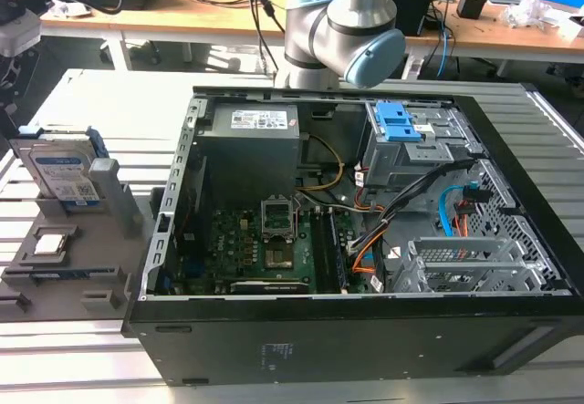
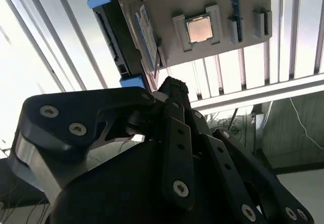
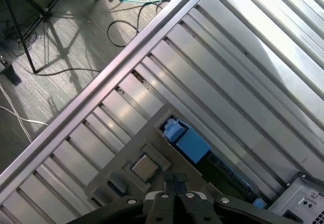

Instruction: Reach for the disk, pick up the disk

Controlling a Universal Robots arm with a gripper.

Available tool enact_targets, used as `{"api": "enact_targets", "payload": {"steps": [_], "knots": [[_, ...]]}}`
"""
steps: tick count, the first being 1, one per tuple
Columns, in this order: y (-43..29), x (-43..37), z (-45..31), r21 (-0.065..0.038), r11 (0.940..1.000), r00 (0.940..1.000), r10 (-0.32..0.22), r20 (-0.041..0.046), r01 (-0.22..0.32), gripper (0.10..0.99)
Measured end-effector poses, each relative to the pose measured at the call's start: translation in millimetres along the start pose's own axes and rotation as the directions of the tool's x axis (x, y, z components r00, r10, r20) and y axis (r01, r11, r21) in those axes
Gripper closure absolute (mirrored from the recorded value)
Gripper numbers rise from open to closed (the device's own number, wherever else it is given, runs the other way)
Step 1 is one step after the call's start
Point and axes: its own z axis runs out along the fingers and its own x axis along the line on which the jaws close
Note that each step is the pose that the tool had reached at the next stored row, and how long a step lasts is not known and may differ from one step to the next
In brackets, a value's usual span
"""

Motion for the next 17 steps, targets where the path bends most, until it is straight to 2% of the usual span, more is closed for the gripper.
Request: {"api": "enact_targets", "payload": {"steps": [7, 16, 17], "knots": [[0.0, 0.0, 0.0, 0.000, 0.9959, 0.9959, -0.090, -0.0035, 0.090, 0.980], [0.0, 0.0, 0.0, -0.001, 0.9806, 0.9806, -0.196, -0.0075, 0.196, 0.980], [0.0, 0.0, 0.0, -0.001, 0.9766, 0.9766, -0.215, -0.0083, 0.215, 0.980]]}}
